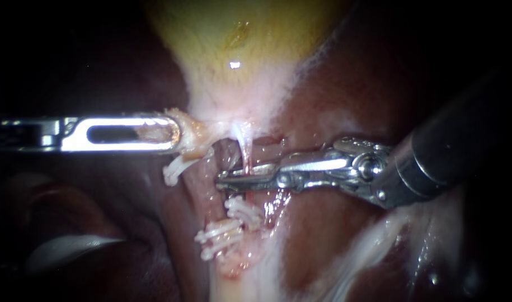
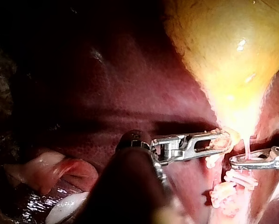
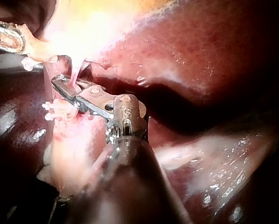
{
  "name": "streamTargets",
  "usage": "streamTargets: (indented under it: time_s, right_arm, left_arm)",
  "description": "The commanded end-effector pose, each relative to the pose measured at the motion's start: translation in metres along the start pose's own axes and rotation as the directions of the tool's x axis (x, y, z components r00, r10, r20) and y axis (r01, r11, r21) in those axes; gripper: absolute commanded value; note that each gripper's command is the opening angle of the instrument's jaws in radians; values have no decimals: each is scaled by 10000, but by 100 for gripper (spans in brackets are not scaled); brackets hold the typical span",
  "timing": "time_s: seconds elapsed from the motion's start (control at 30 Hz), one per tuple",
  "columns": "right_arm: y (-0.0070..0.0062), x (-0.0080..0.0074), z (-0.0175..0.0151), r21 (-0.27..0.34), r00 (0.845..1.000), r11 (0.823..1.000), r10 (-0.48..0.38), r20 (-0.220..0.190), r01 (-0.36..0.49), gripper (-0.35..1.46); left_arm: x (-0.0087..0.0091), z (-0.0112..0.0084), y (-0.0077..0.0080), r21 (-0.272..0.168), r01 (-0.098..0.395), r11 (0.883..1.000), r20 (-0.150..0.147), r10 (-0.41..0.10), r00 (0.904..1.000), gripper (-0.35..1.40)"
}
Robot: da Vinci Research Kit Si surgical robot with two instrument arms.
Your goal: Going back third clip right tube
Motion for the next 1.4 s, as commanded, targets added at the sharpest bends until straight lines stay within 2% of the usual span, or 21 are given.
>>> streamTargets:
  time_s: [0.03,0.97,1.03,1.1,1.2,1.4]
  right_arm:
    - [0,0,0,3,10000,10000,-4,3,4,-35]
    - [-2,-2,0,30,10000,10000,-17,50,17,-35]
    - [-2,-4,1,58,9998,9998,-213,5,213,-16]
    - [-2,-4,5,146,9945,9944,-1041,-98,1043,13]
    - [-1,-5,12,185,9873,9873,-1577,-172,1580,36]
    - [2,-14,28,177,9717,9716,-2357,-159,2360,46]
  left_arm:
    - [0,0,0,-1,1,10000,0,-1,10000,-35]
    - [1,0,0,-4,-4,10000,6,4,10000,-35]
    - [1,0,0,-5,-4,10000,7,4,10000,-35]
    - [1,0,0,-7,-4,10000,9,4,10000,-35]
    - [2,0,-1,-9,-4,10000,12,4,10000,-35]
    - [2,0,-1,-10,-3,10000,12,3,10000,-35]
